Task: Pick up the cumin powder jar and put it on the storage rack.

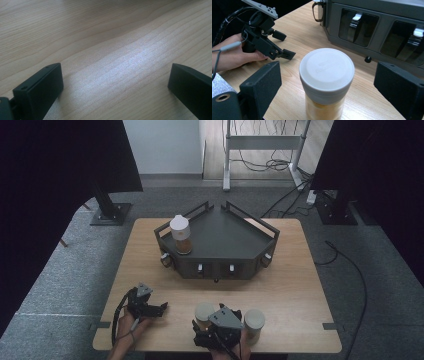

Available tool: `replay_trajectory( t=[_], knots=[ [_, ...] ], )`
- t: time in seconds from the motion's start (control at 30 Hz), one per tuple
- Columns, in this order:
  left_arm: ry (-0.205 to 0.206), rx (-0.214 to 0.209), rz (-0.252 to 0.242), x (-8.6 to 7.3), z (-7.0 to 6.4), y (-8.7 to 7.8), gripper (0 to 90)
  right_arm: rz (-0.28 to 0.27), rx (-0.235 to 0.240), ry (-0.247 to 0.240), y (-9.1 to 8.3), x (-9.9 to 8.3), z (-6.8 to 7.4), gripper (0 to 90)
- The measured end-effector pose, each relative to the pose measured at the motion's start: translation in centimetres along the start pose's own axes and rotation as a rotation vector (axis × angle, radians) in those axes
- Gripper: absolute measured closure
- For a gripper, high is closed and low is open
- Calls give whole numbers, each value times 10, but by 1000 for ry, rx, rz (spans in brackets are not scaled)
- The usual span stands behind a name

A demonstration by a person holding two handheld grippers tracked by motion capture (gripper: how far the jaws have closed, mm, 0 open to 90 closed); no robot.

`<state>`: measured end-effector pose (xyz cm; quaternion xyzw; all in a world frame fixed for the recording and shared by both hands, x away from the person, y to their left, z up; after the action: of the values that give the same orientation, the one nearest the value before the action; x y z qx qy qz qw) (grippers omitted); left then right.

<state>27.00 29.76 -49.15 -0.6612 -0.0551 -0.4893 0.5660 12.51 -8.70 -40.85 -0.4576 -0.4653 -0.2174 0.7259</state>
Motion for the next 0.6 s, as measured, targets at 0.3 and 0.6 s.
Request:
replay_trajectory(
  t=[0.3, 0.6],
  knots=[
    [0, 0, 0, 0, 0, 0, 0, -4, -2, -8, 11, -9, 4, 78],
    [2, -2, 0, 0, 0, 0, 0, -14, -8, -11, 22, -14, 4, 117]
  ],
)
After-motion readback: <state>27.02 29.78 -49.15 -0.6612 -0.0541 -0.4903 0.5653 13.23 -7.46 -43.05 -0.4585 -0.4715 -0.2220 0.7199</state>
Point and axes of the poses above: each handheld gripper's, and its own axes: y roughly forward along the jaws, x roughly out of its top, z roughly to its left, the point moved 4 cm from there along y, roughly forward along the jaws, and after that the axes turned 8 degrees about y, right-handed, at the moved point
